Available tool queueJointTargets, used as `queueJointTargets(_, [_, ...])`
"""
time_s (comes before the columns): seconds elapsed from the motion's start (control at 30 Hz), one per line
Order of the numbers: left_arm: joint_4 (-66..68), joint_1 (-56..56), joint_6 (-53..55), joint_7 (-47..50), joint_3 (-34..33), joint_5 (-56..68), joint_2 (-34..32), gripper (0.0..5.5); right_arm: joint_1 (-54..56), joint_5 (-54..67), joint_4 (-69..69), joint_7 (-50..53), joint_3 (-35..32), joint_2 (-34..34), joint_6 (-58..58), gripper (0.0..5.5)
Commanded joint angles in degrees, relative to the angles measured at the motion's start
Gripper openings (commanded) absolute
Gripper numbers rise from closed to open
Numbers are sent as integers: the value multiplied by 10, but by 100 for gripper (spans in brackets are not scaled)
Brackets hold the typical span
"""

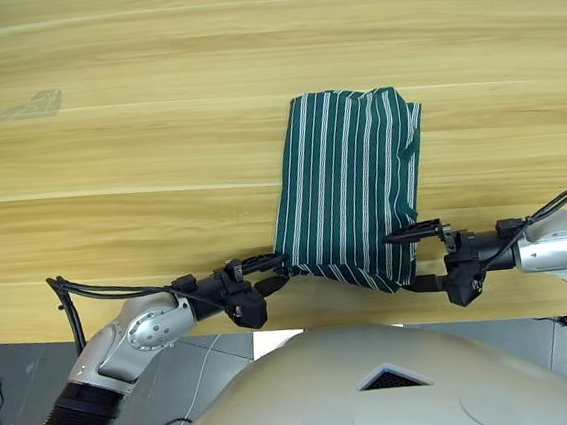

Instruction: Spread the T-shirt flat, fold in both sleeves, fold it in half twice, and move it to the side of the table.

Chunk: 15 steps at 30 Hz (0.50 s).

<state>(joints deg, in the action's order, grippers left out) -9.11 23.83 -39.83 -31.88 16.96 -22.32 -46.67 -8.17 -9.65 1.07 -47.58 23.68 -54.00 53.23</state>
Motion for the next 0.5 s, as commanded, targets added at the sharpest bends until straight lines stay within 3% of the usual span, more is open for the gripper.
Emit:
queueJointTargets(0.03, [17, 1, 24, -15, 7, -5, -7, 126, -8, -39, 12, -1, 3, 1, -21, 449])
queueJointTargets(0.3, [22, -1, 35, -15, 7, 4, -1, 14, -5, -37, 20, 4, 10, 7, -19, 307])
queueJointTargets(0.5, [25, -2, 43, -20, 6, 22, 1, 6, 1, -43, 29, 2, 17, 6, -20, 194])
